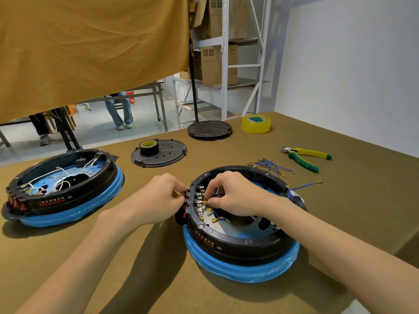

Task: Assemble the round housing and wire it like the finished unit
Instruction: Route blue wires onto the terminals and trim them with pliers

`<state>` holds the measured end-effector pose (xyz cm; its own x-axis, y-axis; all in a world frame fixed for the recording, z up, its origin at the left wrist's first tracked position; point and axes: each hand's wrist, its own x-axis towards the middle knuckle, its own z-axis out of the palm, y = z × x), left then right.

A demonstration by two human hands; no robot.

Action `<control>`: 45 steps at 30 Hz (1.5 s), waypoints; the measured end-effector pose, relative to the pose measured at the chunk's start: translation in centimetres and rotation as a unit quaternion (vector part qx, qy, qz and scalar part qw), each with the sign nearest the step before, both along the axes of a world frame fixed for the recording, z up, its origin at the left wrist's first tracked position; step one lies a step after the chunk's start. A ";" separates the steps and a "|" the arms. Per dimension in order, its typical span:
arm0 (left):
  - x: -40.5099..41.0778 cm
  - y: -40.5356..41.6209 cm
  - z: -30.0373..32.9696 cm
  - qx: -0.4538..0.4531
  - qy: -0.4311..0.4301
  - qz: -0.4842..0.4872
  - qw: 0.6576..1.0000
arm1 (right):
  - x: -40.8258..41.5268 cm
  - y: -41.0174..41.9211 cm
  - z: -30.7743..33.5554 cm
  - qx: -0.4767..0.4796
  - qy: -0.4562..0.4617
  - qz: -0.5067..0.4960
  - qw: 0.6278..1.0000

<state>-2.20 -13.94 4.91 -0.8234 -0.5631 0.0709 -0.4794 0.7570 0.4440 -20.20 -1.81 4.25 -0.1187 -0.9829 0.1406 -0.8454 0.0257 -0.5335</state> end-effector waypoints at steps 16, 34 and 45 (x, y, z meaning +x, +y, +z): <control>0.1 2.1 1.2 -0.013 -0.091 -0.015 0.996 | 0.4 0.0 0.1 0.004 -0.001 -0.007 1.000; 0.2 3.7 1.5 -0.028 -0.173 0.017 0.984 | 2.3 0.0 -0.3 -0.006 0.061 -0.059 0.996; 1.6 4.3 -4.1 0.026 0.122 0.079 0.989 | 2.4 0.4 0.0 -0.004 0.027 -0.062 0.998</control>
